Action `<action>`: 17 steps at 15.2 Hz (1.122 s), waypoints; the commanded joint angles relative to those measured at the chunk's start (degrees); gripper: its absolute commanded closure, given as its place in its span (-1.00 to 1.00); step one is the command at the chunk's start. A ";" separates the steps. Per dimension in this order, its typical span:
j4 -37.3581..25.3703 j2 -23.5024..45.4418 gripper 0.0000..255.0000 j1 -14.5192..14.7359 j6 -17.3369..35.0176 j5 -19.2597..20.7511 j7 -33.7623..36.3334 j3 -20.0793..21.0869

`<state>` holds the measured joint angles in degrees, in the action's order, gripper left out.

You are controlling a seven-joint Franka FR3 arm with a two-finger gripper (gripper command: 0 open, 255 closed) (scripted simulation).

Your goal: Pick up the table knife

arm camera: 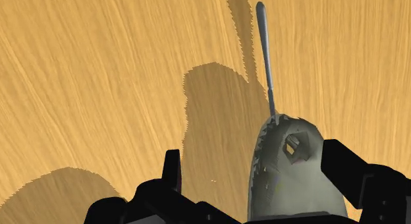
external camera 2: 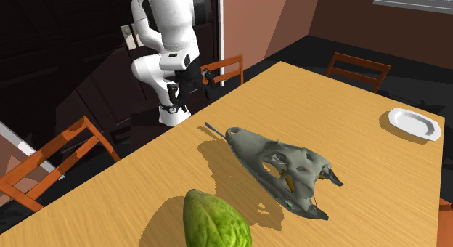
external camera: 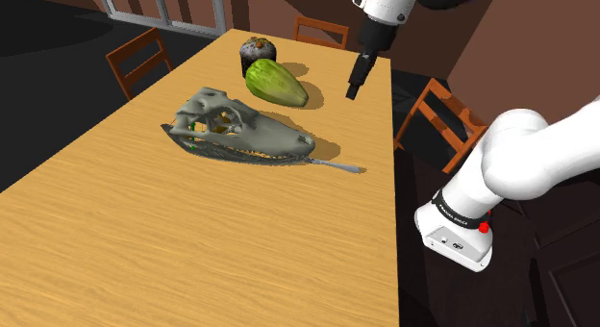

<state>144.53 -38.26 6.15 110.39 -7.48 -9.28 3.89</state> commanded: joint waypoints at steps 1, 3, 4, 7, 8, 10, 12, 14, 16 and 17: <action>1.83 1.58 -1.00 1.07 2.75 -0.41 0.08 1.44; 3.36 3.78 -1.00 2.07 5.74 -0.75 0.12 2.84; 4.04 4.98 -1.00 2.56 7.27 -0.91 0.16 3.55; 5.80 9.01 -1.00 3.97 11.93 -1.28 0.34 5.70; 6.28 10.49 -1.00 4.42 13.51 -1.35 0.43 6.43; 7.08 13.66 -1.00 5.27 16.71 -1.39 0.69 7.88; 7.65 17.10 -1.00 6.03 19.94 -1.24 1.06 9.35; 8.12 18.58 -1.00 6.18 21.68 -1.16 1.19 9.80; 8.80 19.84 -1.00 6.14 23.61 -1.13 1.23 9.98; 9.11 20.49 -1.00 6.11 24.58 -1.10 1.26 10.07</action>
<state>153.39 -18.50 12.27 133.95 -8.62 -8.06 13.84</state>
